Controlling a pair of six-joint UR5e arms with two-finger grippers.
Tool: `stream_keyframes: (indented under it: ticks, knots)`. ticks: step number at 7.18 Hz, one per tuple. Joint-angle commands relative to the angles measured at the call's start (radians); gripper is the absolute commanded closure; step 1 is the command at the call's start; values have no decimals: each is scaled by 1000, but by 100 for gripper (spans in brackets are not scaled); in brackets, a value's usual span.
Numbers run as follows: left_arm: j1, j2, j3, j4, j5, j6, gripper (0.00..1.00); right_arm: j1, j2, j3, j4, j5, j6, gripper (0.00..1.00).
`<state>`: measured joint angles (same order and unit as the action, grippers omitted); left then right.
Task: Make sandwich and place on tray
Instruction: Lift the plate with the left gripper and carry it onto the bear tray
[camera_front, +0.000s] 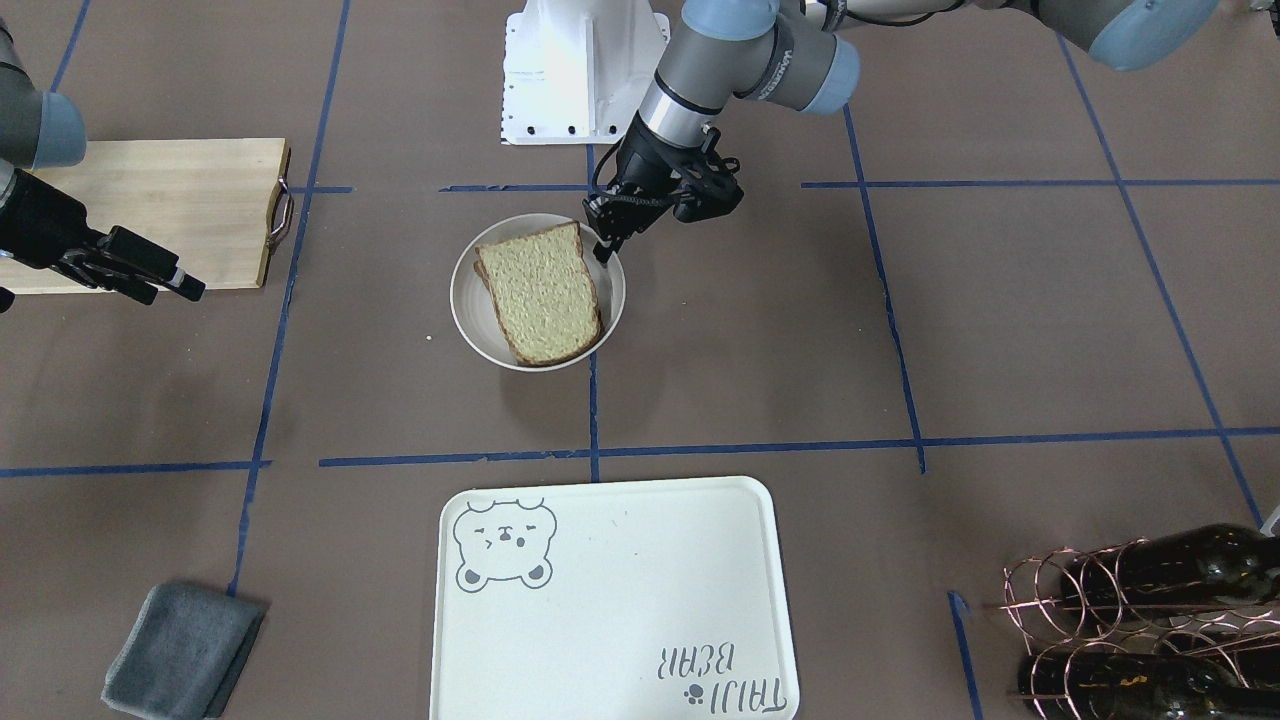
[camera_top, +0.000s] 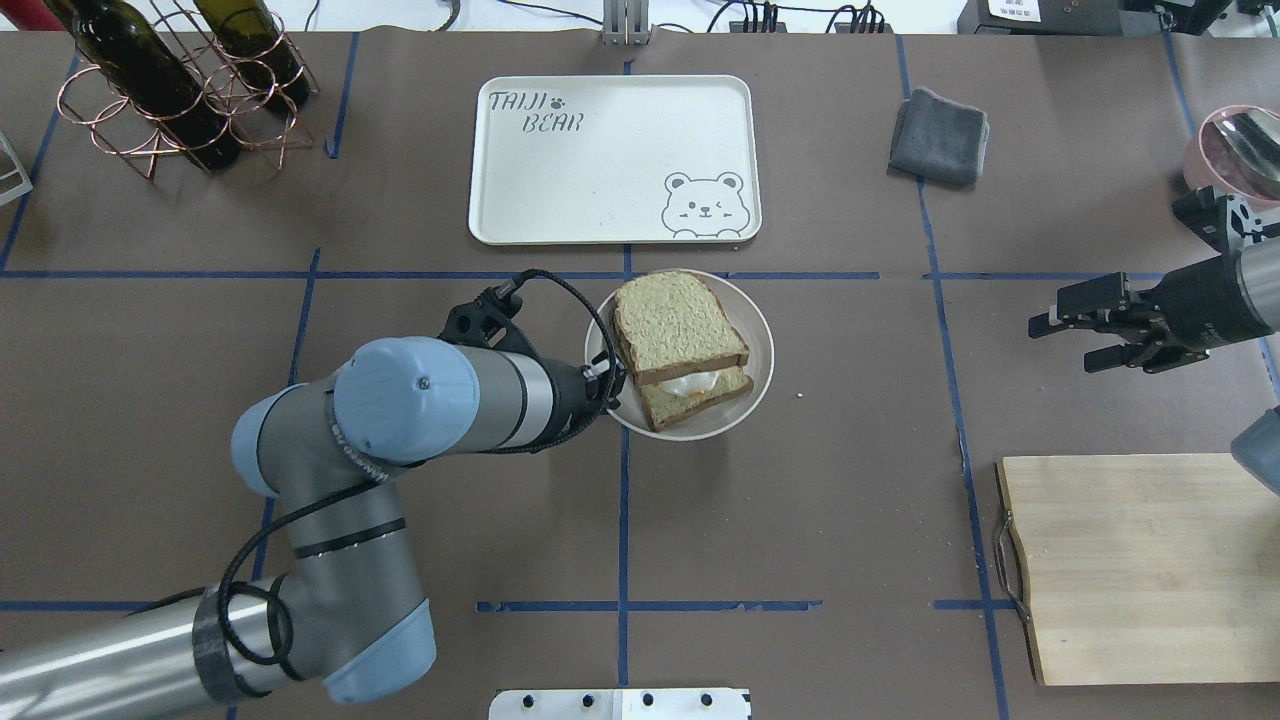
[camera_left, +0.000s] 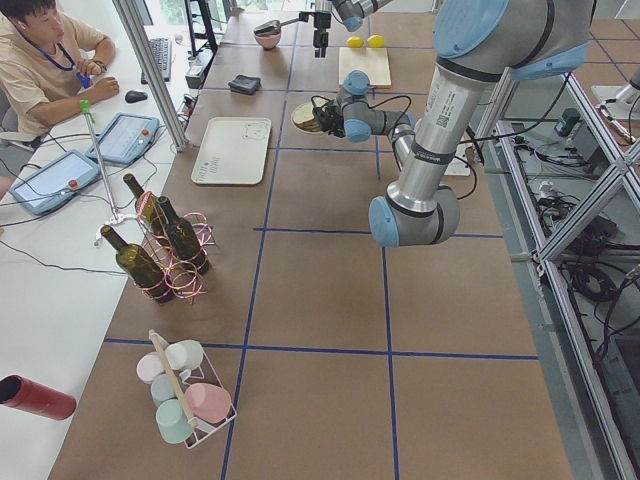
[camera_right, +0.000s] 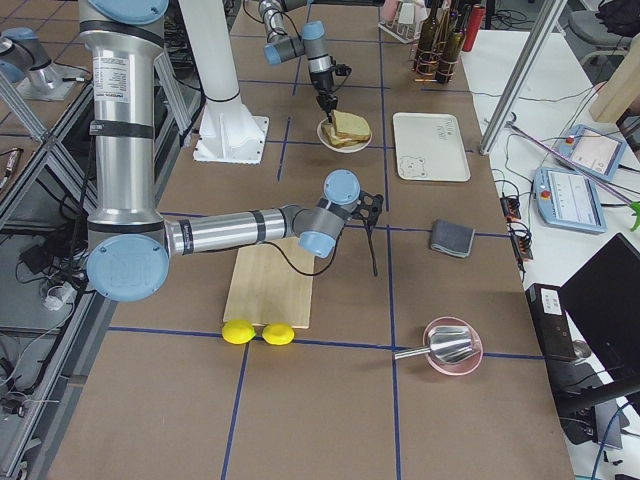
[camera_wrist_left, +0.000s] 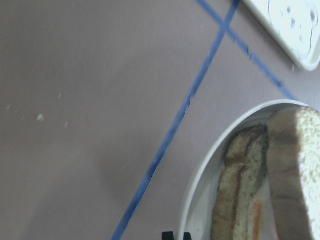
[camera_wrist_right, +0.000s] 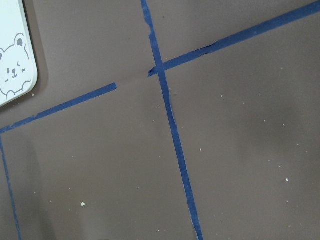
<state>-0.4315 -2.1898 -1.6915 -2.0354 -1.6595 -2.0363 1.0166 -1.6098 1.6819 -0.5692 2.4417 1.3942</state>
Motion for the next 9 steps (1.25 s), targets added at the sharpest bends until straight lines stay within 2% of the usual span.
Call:
stream_keyframes:
  ticks: [1,4,9]
  knots:
    - [-120,-150,241,-5,-22,-198,100,0,-7,-1,17,-3,0,0]
    - [-200,-286,497,-31,-28,-285,100,0,-2,2,17,-4,0,0]
    - [-214,-303,624,-170,-20,-274,100,-1,-5,-2,18,-6,3,0]
